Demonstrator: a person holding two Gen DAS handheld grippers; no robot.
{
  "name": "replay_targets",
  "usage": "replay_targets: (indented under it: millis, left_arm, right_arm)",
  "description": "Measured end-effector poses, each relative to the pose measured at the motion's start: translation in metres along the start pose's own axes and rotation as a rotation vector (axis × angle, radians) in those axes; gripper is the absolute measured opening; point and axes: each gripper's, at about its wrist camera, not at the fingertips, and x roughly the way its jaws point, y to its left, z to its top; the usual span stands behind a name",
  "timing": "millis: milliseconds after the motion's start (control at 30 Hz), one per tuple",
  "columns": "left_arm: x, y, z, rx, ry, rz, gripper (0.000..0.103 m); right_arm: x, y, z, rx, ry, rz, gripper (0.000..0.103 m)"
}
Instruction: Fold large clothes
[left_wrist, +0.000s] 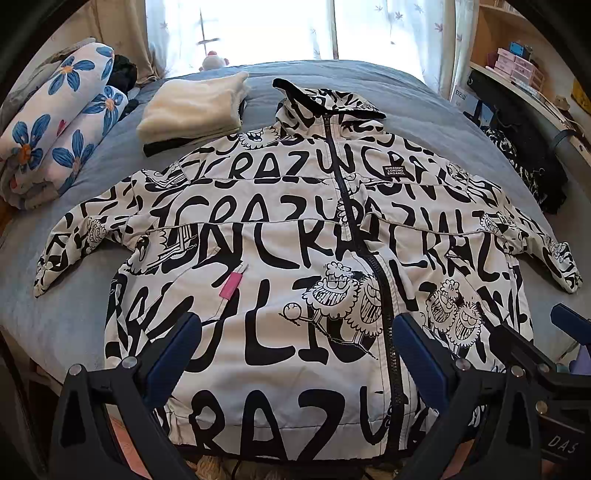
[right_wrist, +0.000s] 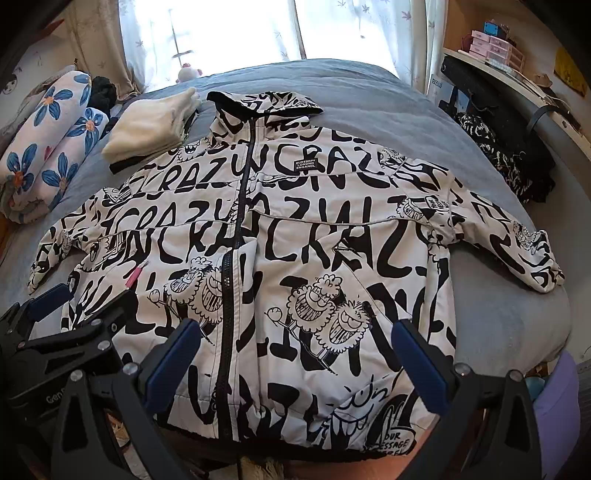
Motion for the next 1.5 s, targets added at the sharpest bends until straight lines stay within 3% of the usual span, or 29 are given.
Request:
replay_targets:
  millis: [1500]
  left_arm:
    - [-0.0032,-0.0014,0.0006,0.007,-0.01,0.006,0.102]
  right_arm:
    - [0.0019,-0.0018,-0.0025,0.026,0.009,0.035,0.103]
